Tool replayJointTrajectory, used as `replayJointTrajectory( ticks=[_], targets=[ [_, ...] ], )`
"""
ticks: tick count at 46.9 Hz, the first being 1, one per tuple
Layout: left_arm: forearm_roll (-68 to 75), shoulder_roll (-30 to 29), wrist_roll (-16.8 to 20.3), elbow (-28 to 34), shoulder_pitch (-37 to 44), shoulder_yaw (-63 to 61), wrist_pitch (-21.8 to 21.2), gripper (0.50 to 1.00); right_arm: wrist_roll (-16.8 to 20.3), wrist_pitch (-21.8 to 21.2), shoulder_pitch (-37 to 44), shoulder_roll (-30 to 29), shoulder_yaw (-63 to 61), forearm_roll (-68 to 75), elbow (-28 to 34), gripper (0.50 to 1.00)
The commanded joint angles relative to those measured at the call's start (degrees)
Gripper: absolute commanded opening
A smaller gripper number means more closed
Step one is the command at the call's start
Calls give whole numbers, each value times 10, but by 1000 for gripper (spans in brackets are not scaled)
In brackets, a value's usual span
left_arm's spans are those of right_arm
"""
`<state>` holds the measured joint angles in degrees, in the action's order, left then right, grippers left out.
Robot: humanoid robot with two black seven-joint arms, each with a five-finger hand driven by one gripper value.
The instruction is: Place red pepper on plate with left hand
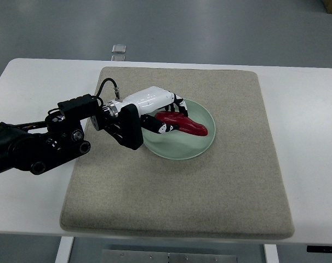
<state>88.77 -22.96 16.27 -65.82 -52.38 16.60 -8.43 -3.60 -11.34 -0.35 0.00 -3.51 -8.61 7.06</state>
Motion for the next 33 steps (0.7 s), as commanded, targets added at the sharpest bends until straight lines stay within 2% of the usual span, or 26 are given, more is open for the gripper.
replayJointTrajectory(
  ticks=[1,4,7,9,13,15,18,20,25,28,33],
  targets=[
    [-1,0,0,2,0,0,-3,505,0,0,1,0,0,0,0,932],
    [-4,0,0,3,0,1,-4,574,0,0,0,0,0,0,1,932],
    [-8,0,0,2,1,3,-9,696,0,0,0,0,0,0,1,932],
    [-10,0,0,2,2,3,-18,758,0,0,0,0,0,0,1,932],
    [-10,0,0,2,3,2,-26,818,0,0,0,0,0,0,0,932],
    [-11,0,0,2,3,2,-26,844,0,0,1,0,0,0,0,932],
    [-11,0,0,2,3,2,-26,851,0,0,1,0,0,0,1,932],
    [-11,0,0,2,4,2,-27,878,0,0,1,0,0,0,1,932],
    [-11,0,0,2,4,4,-28,887,0,0,0,0,0,0,0,932],
    [-11,0,0,2,4,7,-29,930,0,0,0,0,0,0,0,932],
    [-12,-1,0,1,4,12,-31,936,0,0,0,0,0,0,1,932]
  ],
)
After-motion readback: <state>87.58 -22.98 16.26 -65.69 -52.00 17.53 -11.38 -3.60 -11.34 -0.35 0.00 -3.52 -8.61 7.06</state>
